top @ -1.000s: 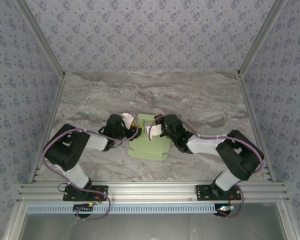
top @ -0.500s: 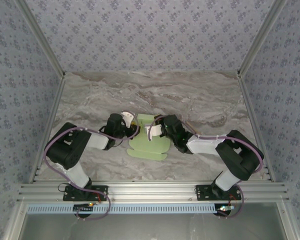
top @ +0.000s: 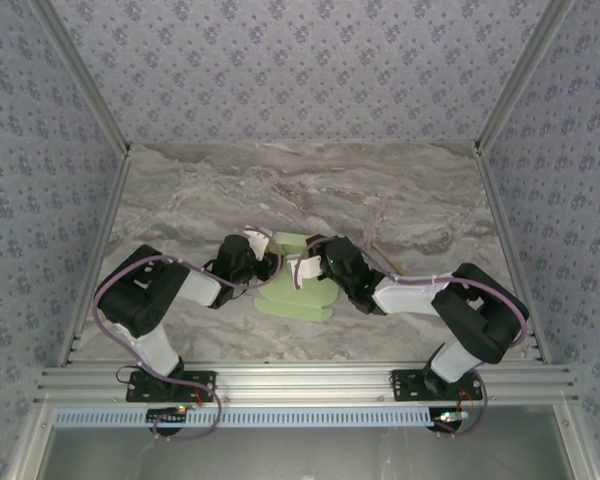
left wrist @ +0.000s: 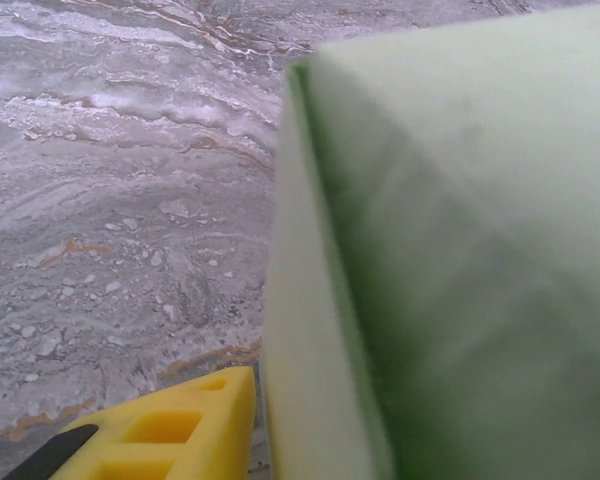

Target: Fold the paper box

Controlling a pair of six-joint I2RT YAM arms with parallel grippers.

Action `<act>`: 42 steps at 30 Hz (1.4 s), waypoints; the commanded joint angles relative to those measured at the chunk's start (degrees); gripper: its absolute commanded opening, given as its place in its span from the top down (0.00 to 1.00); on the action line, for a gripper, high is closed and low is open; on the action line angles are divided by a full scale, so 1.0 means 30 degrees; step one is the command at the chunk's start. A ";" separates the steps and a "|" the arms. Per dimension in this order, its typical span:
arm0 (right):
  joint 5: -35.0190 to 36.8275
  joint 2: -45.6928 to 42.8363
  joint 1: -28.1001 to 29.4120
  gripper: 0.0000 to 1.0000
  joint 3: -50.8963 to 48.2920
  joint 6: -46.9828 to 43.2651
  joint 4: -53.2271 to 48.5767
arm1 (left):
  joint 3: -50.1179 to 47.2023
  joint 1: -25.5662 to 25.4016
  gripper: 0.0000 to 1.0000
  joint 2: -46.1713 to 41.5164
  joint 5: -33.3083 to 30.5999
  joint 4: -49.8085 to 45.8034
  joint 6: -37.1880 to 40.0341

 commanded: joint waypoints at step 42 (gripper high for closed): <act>-0.0074 0.0166 0.0279 1.00 -0.0515 0.1628 -0.1620 | 0.1870 -0.0634 0.81 0.1613 -0.6972 0.1977 -0.5731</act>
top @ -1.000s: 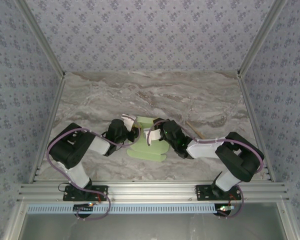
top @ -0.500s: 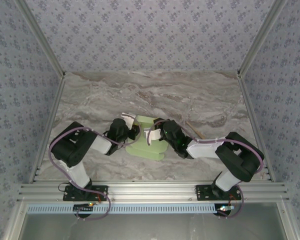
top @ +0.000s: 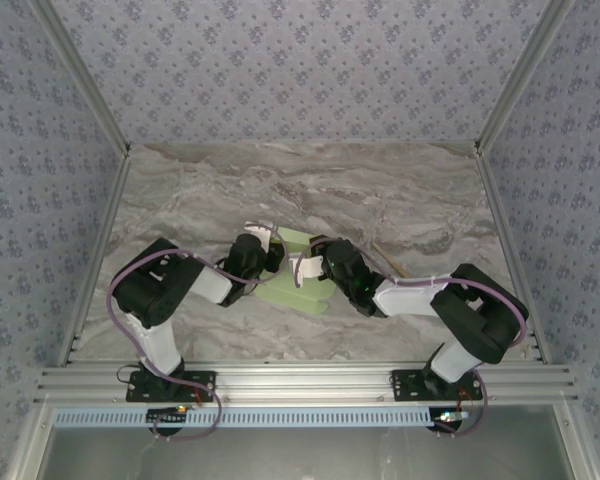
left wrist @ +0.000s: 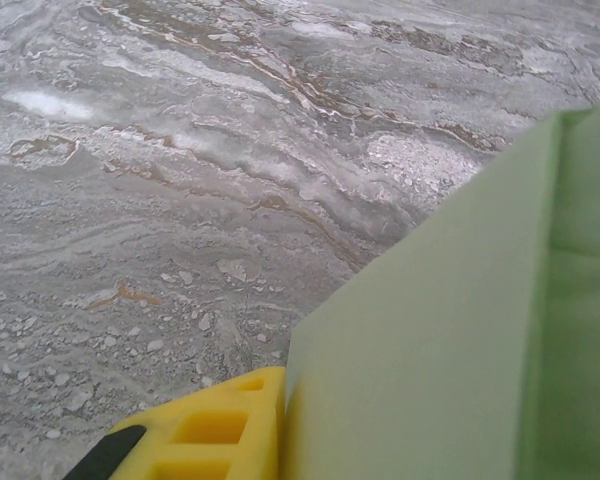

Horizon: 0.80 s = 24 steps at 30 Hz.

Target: Fold the paper box

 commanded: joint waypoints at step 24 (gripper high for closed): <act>-0.1526 0.0248 -0.0696 1.00 0.1043 0.1800 -0.3727 | 0.1530 -0.0337 0.67 -0.0713 0.0464 -0.1103 0.2796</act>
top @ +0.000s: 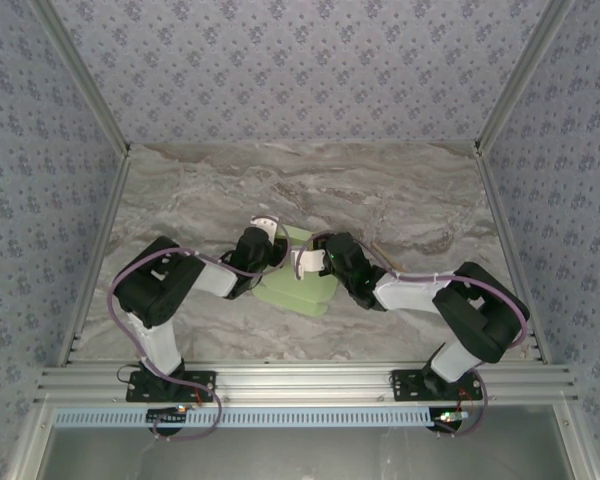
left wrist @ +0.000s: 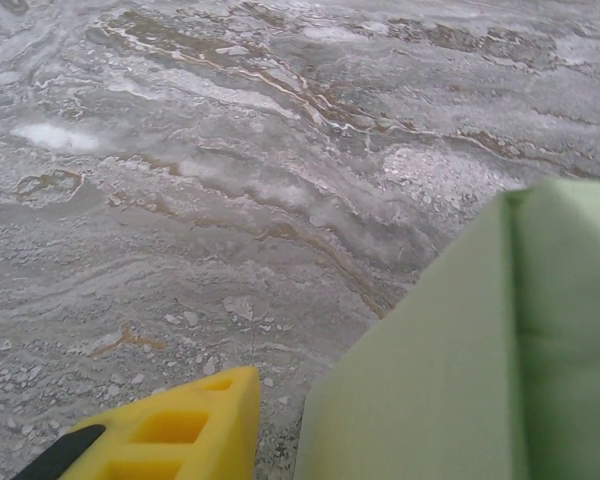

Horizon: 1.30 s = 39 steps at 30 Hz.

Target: Fold the paper box

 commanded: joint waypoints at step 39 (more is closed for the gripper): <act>-0.0591 0.0136 0.0008 1.00 0.0463 0.0382 -0.2227 | -0.1301 0.2647 0.62 -0.3019 0.7297 -0.1192 0.3107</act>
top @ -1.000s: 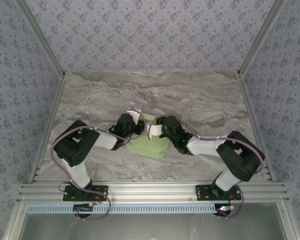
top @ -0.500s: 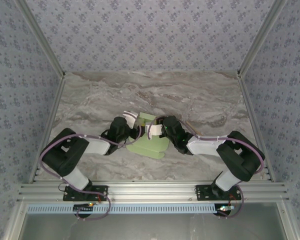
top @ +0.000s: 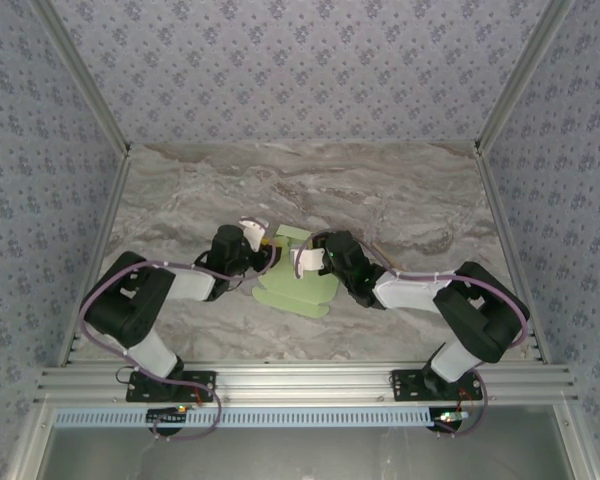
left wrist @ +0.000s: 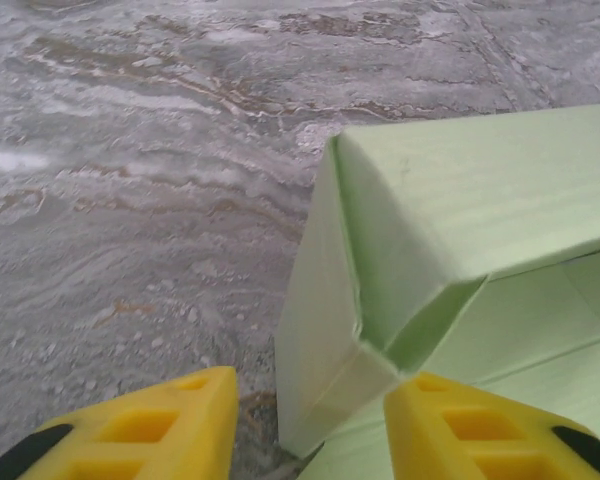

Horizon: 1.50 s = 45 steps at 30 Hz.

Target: Fold the paper box

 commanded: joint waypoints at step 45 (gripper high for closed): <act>-0.2056 0.0480 0.0516 1.00 0.0335 0.1548 -0.2153 | 0.3503 -0.1807 0.75 0.3848 -1.0523 0.1355 -0.7617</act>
